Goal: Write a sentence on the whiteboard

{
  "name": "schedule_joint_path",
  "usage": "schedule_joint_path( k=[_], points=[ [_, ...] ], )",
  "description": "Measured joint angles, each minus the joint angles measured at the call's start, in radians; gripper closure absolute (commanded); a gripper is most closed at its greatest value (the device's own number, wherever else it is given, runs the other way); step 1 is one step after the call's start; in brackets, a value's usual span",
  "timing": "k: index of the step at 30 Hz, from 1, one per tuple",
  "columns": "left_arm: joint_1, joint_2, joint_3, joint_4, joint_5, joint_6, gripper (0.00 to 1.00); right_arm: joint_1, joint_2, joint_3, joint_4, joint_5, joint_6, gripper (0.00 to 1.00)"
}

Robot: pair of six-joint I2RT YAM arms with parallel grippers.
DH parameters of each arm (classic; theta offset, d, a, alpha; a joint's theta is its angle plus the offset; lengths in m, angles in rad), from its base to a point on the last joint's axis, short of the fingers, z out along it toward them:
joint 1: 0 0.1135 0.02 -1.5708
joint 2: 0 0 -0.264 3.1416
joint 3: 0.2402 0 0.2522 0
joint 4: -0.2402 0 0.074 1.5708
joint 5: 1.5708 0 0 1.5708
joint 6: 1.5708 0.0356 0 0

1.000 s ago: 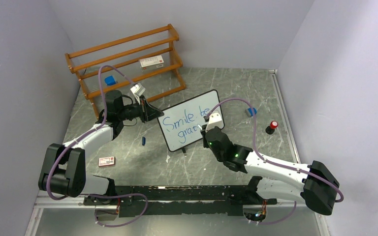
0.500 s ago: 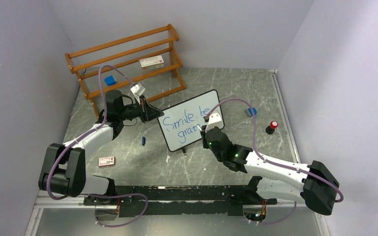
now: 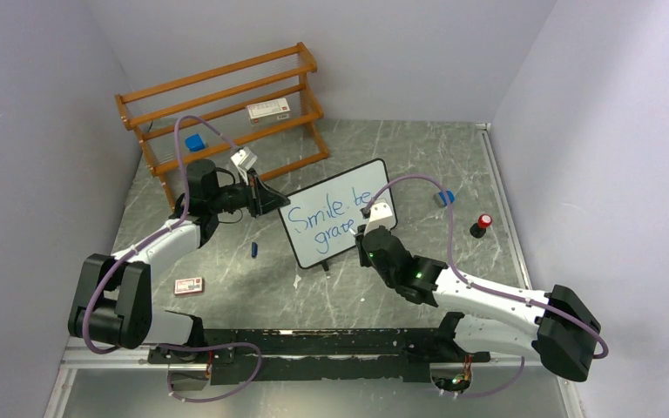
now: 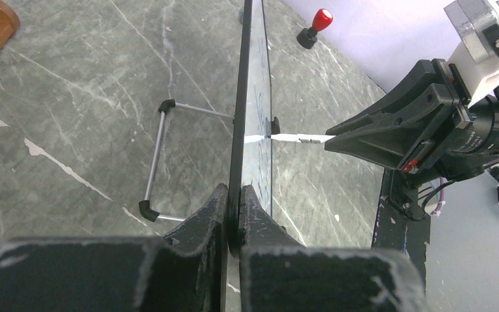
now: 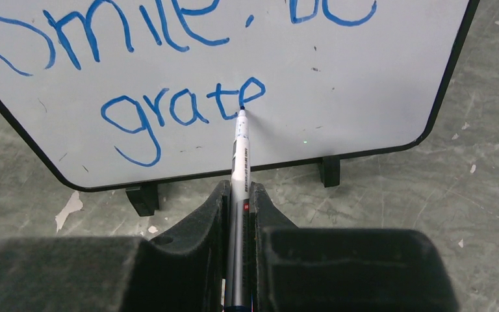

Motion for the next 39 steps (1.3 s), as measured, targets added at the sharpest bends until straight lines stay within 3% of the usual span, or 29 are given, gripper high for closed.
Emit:
schedule_joint_path(
  k=[39],
  points=[
    [0.000,0.000,0.006,-0.012,0.005,0.008,0.95,-0.003,-0.071,0.000,-0.031,0.063,0.014,1.00]
  ],
)
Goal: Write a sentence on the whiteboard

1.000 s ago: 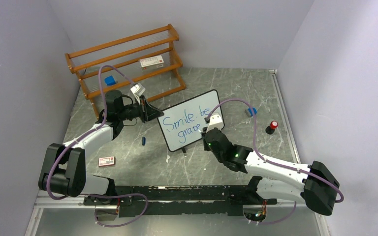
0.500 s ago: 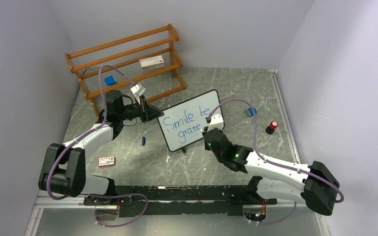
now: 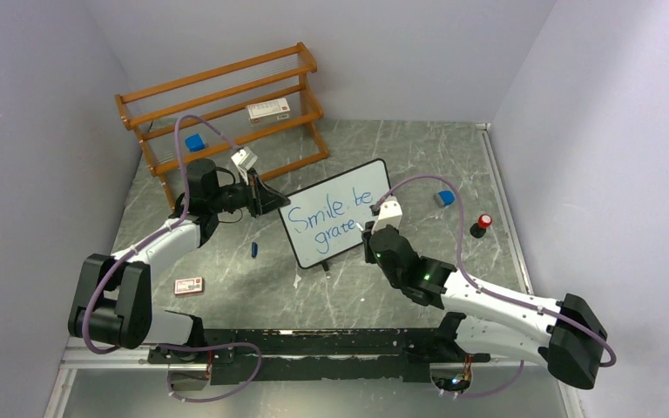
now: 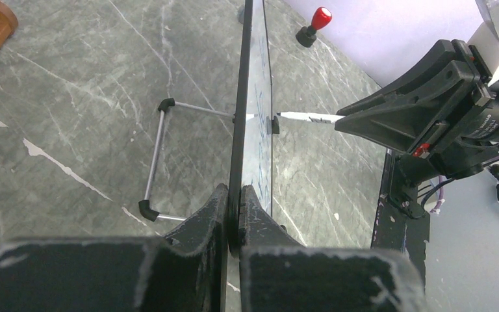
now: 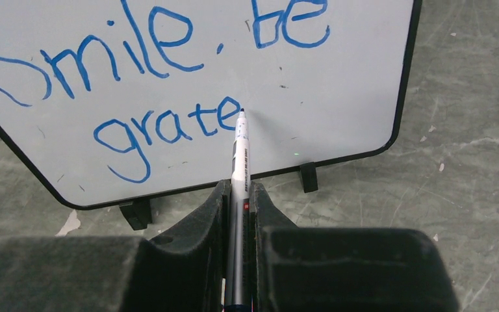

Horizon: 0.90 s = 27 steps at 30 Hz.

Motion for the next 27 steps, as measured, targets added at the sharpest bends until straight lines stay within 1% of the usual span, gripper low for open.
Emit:
schedule_joint_path(
  k=[16,27],
  points=[
    [0.000,0.000,0.000,-0.001,0.002,0.000,0.95,-0.039,0.005,0.000,0.013,-0.005,-0.035,1.00],
    [0.000,0.000,0.000,-0.001,0.003,0.000,0.95,-0.051,0.013,0.000,0.061,-0.007,-0.062,1.00]
  ],
)
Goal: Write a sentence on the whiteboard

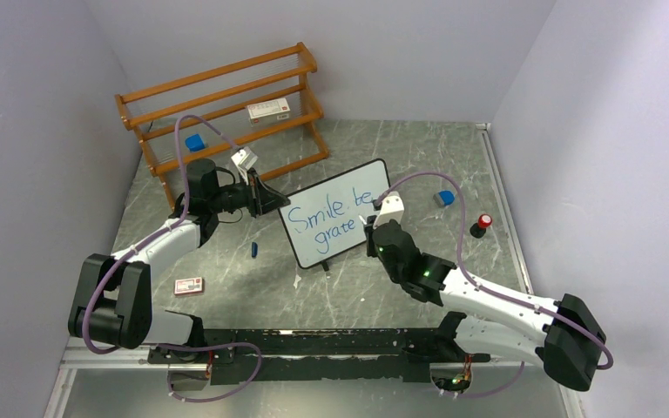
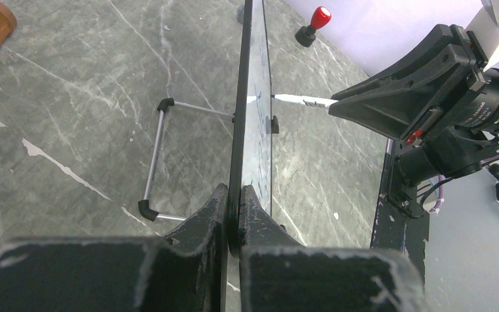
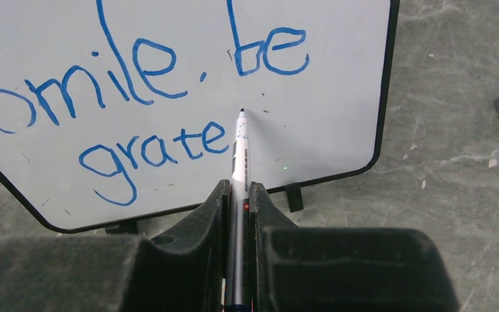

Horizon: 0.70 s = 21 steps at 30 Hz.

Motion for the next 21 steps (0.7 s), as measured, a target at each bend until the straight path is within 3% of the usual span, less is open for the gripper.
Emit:
schedule_joint_path(
  k=[21],
  points=[
    [0.000,0.001,0.000,0.000,0.000,0.000,0.95,-0.026,0.047,0.020,0.047,-0.008,-0.023,1.00]
  ],
)
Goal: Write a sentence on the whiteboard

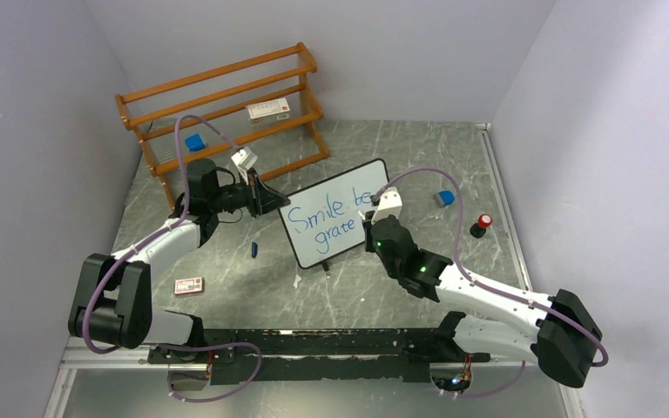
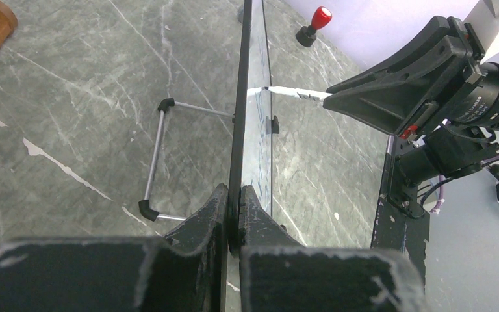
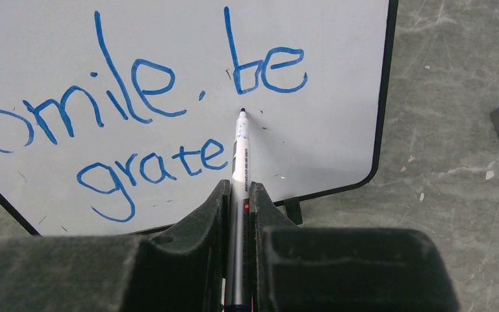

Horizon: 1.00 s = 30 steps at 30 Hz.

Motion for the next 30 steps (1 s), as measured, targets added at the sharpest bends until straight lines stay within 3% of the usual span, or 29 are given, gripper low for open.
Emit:
schedule_joint_path(
  k=[30],
  points=[
    [0.000,0.001,0.000,0.000,0.000,0.000,0.95,-0.005,-0.018,-0.002,-0.102,-0.085,0.044,1.00]
  ],
)
